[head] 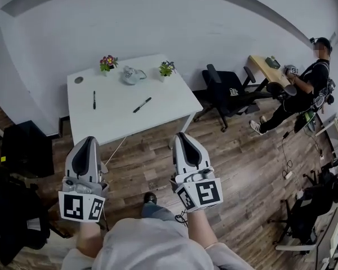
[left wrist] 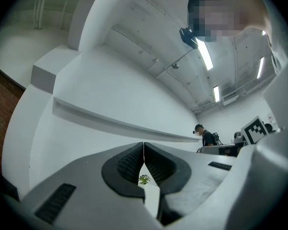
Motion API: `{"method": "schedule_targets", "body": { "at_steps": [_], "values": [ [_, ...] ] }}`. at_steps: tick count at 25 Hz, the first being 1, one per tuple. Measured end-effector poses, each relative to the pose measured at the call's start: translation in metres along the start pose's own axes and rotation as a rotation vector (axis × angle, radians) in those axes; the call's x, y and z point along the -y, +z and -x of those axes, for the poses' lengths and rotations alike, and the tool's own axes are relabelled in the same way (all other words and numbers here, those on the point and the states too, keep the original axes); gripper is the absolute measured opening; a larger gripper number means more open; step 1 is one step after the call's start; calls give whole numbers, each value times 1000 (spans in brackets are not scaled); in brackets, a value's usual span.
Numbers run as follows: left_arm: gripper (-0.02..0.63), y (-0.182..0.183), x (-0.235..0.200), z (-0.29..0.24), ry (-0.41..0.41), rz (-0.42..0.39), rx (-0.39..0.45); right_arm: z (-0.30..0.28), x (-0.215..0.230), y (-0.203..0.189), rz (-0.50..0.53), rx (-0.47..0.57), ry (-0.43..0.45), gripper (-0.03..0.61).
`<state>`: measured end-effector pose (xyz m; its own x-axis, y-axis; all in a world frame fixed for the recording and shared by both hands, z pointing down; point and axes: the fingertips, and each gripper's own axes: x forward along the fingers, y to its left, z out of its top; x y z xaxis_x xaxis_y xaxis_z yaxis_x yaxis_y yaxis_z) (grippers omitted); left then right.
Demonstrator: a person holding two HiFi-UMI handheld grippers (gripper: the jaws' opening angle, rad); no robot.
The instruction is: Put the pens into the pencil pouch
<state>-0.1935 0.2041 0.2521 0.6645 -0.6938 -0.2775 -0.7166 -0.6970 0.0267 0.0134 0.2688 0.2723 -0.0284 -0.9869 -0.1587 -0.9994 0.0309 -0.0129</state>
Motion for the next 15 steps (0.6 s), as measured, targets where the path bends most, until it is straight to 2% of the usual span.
{"method": "schedule_targets", "body": {
  "at_steps": [9, 15],
  "values": [
    [25, -23, 5, -102, 49, -8, 45, -81, 81, -5, 11, 20, 61, 40],
    [25, -42, 1, -132, 87, -23, 6, -118, 104, -20, -21, 5, 105, 40]
  ]
}}
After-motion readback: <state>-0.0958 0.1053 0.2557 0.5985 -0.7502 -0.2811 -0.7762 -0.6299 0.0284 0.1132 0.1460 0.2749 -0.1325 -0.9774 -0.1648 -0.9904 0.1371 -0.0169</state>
